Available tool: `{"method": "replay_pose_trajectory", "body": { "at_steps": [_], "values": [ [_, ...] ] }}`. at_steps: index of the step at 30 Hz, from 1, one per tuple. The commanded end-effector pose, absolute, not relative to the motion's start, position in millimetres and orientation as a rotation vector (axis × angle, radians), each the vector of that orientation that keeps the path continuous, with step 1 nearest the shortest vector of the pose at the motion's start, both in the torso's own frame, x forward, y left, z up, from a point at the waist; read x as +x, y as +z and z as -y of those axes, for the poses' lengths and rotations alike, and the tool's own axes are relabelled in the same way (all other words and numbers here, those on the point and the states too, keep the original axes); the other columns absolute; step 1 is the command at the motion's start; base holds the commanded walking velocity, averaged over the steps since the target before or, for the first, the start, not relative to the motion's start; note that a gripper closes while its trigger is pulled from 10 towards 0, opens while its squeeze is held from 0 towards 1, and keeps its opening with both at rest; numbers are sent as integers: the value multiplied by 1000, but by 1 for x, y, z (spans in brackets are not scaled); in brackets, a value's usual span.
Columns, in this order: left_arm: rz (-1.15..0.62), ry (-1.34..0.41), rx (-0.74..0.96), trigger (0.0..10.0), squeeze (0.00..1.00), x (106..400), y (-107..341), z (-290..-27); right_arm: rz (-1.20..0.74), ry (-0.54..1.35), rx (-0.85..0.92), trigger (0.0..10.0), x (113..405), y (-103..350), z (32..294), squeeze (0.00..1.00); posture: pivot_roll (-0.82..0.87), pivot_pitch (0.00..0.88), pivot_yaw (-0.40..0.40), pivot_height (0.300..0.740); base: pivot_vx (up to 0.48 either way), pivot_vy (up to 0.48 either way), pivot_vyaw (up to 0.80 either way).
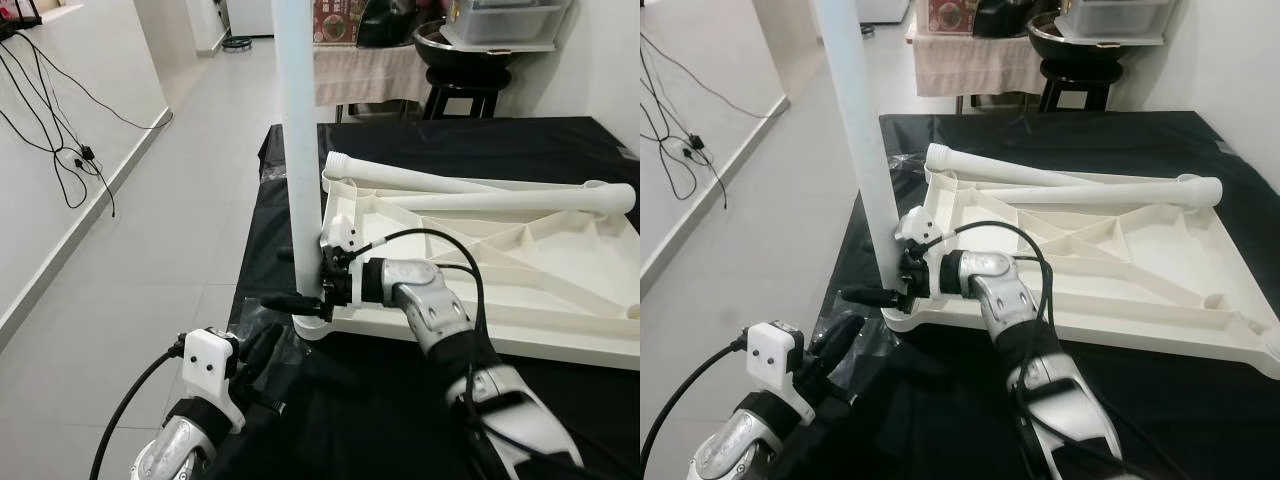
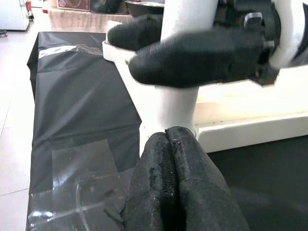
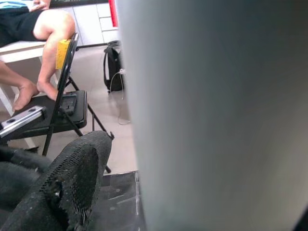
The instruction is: Building children table
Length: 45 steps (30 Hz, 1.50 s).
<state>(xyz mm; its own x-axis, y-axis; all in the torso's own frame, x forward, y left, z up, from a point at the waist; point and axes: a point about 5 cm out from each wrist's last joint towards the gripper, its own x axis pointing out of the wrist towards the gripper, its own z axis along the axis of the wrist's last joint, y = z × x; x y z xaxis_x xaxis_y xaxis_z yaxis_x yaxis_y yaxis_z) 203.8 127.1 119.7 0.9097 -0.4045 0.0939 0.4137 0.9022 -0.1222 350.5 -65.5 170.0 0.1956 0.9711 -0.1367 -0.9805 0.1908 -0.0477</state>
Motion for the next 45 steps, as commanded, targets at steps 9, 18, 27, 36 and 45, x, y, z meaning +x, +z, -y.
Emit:
{"method": "replay_pose_trajectory", "body": {
  "at_steps": [9, 18, 27, 36, 45],
  "values": [
    [53, -419, -129, 10000, 0, 201, 116, -127, -102, 1469, -77, 0, 349, 163, 66, 0, 28, 33, 20, 740, 0, 0, 0],
    [52, -421, -132, 10000, 0, 199, 117, -127, -90, 1282, -145, 0, 348, 150, 83, 0, 19, 50, 20, 740, 0, 0, 0],
    [47, -422, -127, 10000, 0, 198, 118, -131, -142, 627, -103, 0, 305, 115, 74, 0, 19, 63, 12, 740, 0, 0, 0],
    [54, -413, -121, 10000, 0, 199, 119, -131, -139, 672, -135, 5765, 307, 117, 70, 0, 7, 62, 15, 740, 0, 0, 0],
    [55, -415, -126, 10000, 0, 201, 119, -131, -29, 1053, 10, 10000, 320, 158, 55, 1000, 10, 51, 15, 740, 0, 0, 0]
  ]
}}
